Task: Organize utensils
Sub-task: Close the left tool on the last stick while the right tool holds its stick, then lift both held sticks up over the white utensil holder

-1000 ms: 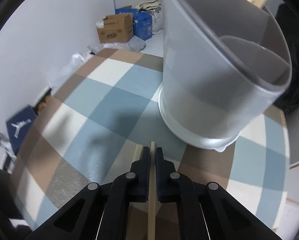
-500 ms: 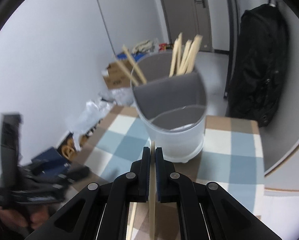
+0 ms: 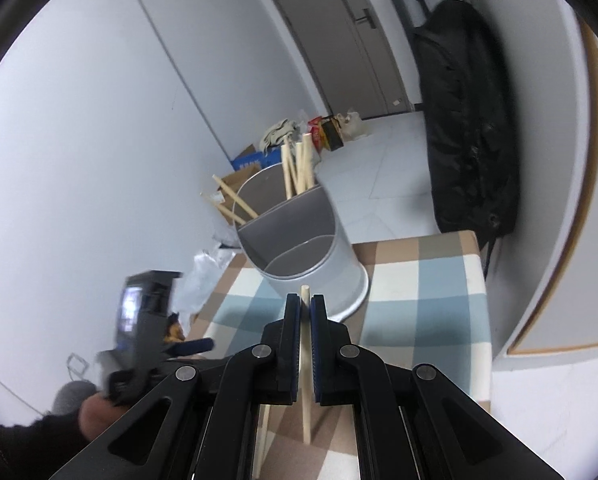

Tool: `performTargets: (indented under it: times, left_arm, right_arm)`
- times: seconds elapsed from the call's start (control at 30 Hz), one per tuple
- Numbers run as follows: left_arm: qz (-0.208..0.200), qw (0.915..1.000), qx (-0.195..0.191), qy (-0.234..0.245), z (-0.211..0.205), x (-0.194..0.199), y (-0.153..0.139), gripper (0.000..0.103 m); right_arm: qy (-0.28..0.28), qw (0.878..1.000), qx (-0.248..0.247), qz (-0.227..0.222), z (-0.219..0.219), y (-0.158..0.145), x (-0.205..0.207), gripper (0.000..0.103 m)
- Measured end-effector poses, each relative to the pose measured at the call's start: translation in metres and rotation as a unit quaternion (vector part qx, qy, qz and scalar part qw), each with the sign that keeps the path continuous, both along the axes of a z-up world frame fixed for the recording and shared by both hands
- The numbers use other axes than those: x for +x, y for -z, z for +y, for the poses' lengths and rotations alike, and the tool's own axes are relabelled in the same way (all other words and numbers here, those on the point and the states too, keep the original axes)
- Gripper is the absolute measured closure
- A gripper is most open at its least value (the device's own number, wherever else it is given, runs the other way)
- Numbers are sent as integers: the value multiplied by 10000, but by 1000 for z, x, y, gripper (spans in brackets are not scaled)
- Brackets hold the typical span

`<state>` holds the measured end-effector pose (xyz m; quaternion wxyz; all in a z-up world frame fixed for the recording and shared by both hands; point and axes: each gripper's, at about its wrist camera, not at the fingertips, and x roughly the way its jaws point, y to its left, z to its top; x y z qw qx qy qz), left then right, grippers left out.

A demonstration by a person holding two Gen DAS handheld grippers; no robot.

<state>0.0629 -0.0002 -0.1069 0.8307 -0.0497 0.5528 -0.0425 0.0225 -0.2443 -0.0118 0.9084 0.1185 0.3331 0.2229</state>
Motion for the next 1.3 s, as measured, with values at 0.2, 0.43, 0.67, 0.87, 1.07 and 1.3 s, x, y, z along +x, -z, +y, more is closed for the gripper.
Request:
performTargets:
  times: [0.2, 0.43, 0.67, 0.87, 1.07, 1.3]
  left_arm:
    - [166, 9995, 256, 42, -14, 9, 9, 25]
    - [429, 9977, 501, 167, -28, 17, 17, 74]
    - [573, 9982, -45, 151, -27, 21, 12, 100]
    - [119, 9994, -327, -88, -22, 9, -9, 101]
    - [-624, 9969, -456, -153, -22, -16, -47, 101]
    - [-1295, 9897, -605, -99, -16, -33, -79, 101]
  right_arm:
    - [126, 9996, 239, 0, -24, 1, -8, 99]
    - [223, 9989, 422, 0, -42, 6, -14, 99]
    - [220, 9986, 486, -15, -46, 7, -13, 99]
    - [199, 9987, 466, -39, -45, 8, -14, 99]
    - [198, 9988, 439, -117, -43, 7, -17, 99]
    - [164, 9989, 385, -208, -37, 2, -20, 99]
